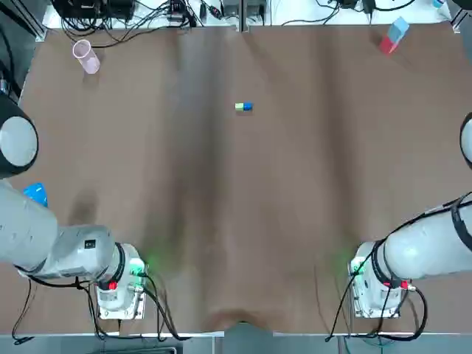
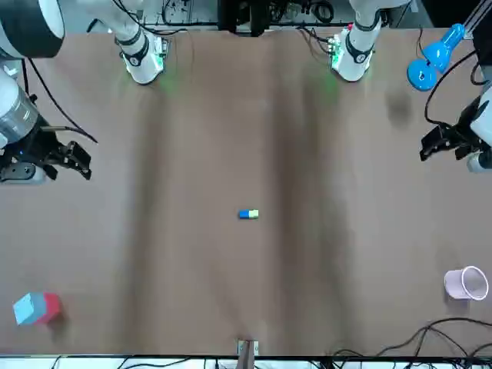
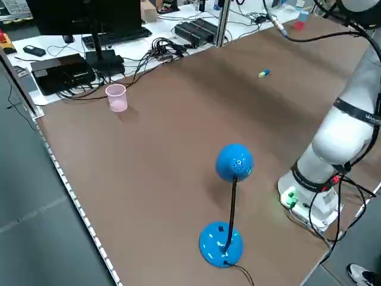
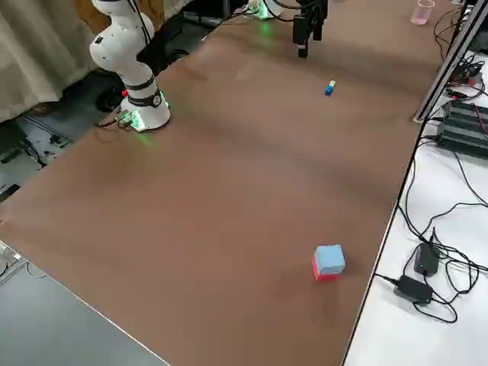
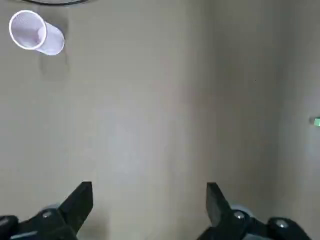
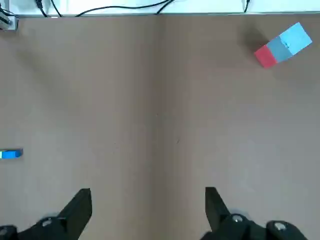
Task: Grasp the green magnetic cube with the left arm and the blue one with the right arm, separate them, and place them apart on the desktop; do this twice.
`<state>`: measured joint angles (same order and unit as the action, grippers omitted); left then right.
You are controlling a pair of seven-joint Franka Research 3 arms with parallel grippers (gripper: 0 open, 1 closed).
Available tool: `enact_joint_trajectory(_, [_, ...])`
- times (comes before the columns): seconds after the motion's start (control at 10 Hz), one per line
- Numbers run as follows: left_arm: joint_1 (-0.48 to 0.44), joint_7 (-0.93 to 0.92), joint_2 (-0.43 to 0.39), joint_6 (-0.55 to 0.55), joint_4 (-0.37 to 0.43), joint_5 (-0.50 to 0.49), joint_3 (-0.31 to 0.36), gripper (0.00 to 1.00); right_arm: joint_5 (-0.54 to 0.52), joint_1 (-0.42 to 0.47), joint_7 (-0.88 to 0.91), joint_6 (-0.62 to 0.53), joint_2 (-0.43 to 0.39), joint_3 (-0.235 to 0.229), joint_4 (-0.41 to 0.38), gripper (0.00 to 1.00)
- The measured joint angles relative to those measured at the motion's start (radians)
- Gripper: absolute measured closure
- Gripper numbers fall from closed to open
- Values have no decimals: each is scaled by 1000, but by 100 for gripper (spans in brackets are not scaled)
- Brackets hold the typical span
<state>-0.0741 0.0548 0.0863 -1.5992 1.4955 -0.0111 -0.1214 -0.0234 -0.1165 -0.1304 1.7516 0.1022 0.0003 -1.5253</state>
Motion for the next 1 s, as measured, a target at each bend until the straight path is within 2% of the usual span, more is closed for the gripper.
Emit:
enact_joint_trajectory(0.5, [1,29,49,-19,16,6,-3,0,0,0,0,0,0,0,0,0])
enact_joint_trajectory(0.7, [5,181,108,-39,21,11,-3,0,0,0,0,0,0,0,0,0])
enact_joint_trajectory(1.0, [17,517,180,-100,22,12,-4,0,0,0,0,0,0,0,0,0])
